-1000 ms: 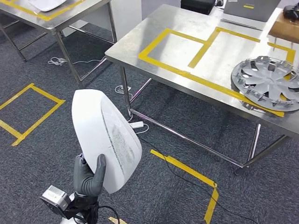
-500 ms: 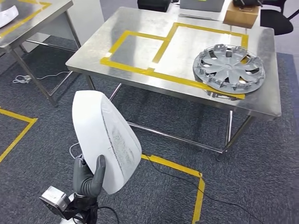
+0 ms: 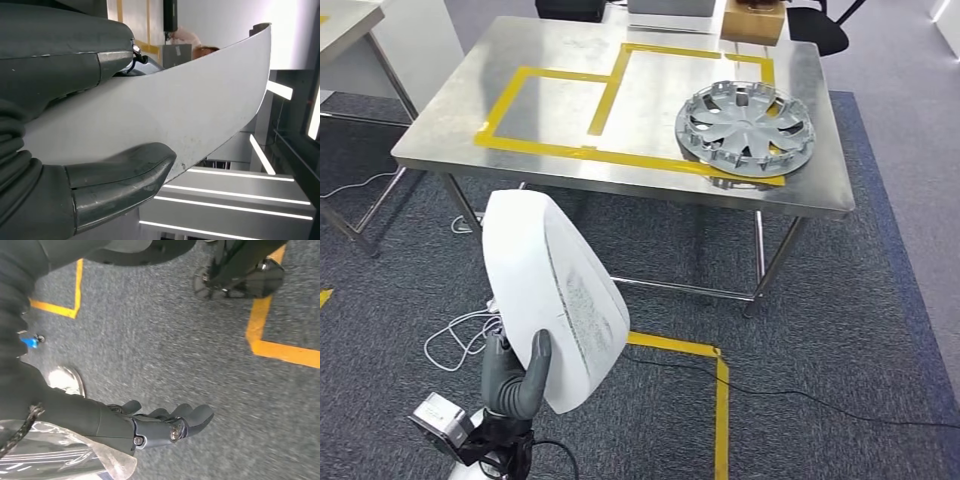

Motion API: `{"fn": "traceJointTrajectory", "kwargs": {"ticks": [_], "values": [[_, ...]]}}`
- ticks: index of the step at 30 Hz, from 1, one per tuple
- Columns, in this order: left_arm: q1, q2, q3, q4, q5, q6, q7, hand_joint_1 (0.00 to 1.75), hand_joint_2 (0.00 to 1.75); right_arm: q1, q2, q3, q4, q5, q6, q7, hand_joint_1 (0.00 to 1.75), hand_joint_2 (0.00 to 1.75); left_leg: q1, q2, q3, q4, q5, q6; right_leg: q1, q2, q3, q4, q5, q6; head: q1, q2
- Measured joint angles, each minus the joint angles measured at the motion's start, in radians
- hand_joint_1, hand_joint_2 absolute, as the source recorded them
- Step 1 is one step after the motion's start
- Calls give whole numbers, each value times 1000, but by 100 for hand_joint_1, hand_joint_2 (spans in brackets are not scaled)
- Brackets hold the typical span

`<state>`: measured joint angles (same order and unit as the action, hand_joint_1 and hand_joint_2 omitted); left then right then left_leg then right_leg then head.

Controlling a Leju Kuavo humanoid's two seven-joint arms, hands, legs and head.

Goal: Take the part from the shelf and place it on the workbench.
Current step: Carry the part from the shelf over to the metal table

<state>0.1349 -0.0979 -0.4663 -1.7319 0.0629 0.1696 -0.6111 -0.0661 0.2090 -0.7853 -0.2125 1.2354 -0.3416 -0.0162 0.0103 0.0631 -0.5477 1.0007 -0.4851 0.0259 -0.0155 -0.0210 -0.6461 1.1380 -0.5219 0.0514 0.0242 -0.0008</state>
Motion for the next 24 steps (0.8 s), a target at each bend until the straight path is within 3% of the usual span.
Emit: {"fn": "traceJointTrajectory", "kwargs": {"ticks": [2,3,5,6,8,10,12,13,14,16,17,18,21,23,24], "values": [[-3,-1,0,0,0,0,1,175,175,-2,0,-1,0,3,-1,2,0,175,-7,17,3,4,-5,-9,5,-35,69,-114,33,-11,-2,0],[-5,-1,-1,0,-1,0,2,175,175,-3,0,-1,0,4,-1,3,0,175,-10,25,4,5,-7,-14,8,-43,81,-136,35,-17,-4,0],[-9,-2,-3,0,-2,1,4,175,175,-2,0,0,0,19,-10,5,0,175,-11,39,6,6,-9,-23,10,-29,80,-140,36,-30,-8,0],[-12,-3,-3,0,-2,2,5,175,175,0,0,2,0,32,-17,8,0,175,-9,33,6,11,-15,-28,8,-22,80,-141,38,-35,-8,0],[-15,-4,-4,0,-3,6,6,175,175,2,-1,8,0,57,-26,13,0,175,-3,-7,-14,67,-56,-38,4,-10,82,-144,42,-48,-12,0],[-15,-2,-4,1,-3,9,8,175,175,0,-1,12,0,68,-26,17,0,175,1,-46,-70,196,-121,-44,3,2,82,-144,42,-55,-15,0],[-14,0,-4,2,-3,11,9,175,175,0,-2,14,0,73,-32,20,0,175,1,-56,-117,292,-147,-46,5,15,84,-143,41,-57,-16,0],[-14,1,-4,3,-3,12,10,175,175,1,-2,14,0,75,-38,22,0,175,1,-57,-117,289,-130,-44,5,20,85,-143,41,-57,-16,0],[-14,1,-4,4,-3,13,10,175,175,1,-2,15,0,77,-45,23,0,175,1,-57,-100,247,-96,-41,6,25,87,-143,41,-56,-16,0],[-15,1,-4,4,-3,16,11,175,175,1,-2,18,0,83,-58,26,0,175,-1,-60,-42,112,-23,-31,8,34,90,-141,39,-53,-16,0],[-16,1,-5,4,-3,18,11,175,175,0,-2,19,0,91,-67,33,0,175,-2,-62,-20,59,-5,-27,9,37,88,-139,39,-50,-16,0],[-16,1,-5,4,-4,19,11,175,175,0,-2,23,0,101,-79,45,0,175,-4,-64,-9,28,1,-24,10,39,85,-138,39,-45,-15,0],[-17,0,-6,4,-6,25,14,175,175,1,-2,43,0,150,-132,112,0,175,-5,-64,-9,11,1,-11,8,37,77,-137,39,-26,-14,0],[-16,-1,-7,4,-8,28,15,175,175,2,-2,61,0,177,-170,164,0,175,-1,-61,-8,3,8,1,6,33,54,-93,7,-17,-11,0],[-15,-2,-8,4,-8,29,15,175,175,2,-2,69,0,184,-184,183,0,175,-1,-59,-8,2,9,4,5,31,28,-38,-24,-14,-9,0]]}}
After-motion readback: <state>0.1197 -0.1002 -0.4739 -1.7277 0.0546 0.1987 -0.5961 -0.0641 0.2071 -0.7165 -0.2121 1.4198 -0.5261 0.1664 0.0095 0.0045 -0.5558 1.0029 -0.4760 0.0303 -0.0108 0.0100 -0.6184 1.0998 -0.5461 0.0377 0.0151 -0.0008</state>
